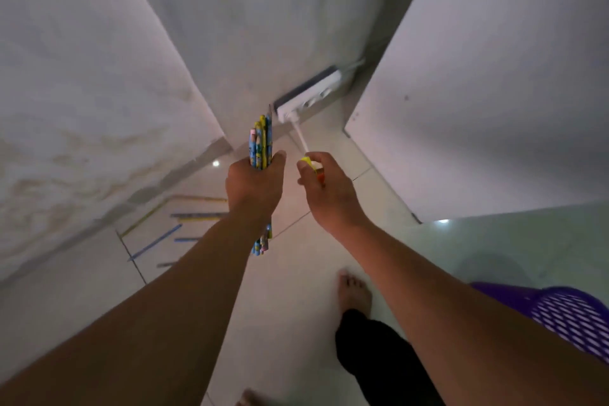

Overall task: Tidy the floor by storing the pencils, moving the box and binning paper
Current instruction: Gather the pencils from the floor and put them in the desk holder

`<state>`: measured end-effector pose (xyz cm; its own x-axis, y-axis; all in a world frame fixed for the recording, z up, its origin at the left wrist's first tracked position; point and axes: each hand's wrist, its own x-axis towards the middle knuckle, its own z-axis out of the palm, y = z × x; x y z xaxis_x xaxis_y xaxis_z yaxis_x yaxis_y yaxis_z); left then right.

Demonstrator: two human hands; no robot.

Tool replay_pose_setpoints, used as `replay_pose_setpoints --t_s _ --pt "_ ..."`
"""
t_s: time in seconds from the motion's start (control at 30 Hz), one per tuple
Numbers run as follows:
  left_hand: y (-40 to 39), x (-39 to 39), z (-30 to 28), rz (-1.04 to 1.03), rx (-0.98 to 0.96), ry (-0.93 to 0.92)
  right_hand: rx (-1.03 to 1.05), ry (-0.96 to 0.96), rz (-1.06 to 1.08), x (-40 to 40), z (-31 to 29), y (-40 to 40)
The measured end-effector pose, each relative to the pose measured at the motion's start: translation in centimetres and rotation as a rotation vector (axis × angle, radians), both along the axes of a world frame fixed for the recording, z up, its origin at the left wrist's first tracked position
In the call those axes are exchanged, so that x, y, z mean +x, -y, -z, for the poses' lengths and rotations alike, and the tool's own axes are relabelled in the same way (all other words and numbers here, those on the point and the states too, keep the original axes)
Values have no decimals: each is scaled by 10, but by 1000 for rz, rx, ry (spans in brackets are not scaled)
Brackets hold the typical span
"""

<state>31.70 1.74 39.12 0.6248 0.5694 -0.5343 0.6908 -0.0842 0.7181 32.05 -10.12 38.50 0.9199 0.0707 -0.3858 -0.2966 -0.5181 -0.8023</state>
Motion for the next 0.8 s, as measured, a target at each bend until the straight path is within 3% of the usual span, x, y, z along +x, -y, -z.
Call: replay_pose_setpoints --t_s 0.23,0.43,0.6,0.8 --pt "35 24 -206 136 8 192 60 175 121 12 -209 19" --pt "72 57 -344 151 -32 343 192 334 218 45 -354 56" --pt "112 96 -426 124 -104 429 244 404 270 84 -428 97" --pt "143 155 -498 -2 -60 625 279 389 262 138 -475 129"
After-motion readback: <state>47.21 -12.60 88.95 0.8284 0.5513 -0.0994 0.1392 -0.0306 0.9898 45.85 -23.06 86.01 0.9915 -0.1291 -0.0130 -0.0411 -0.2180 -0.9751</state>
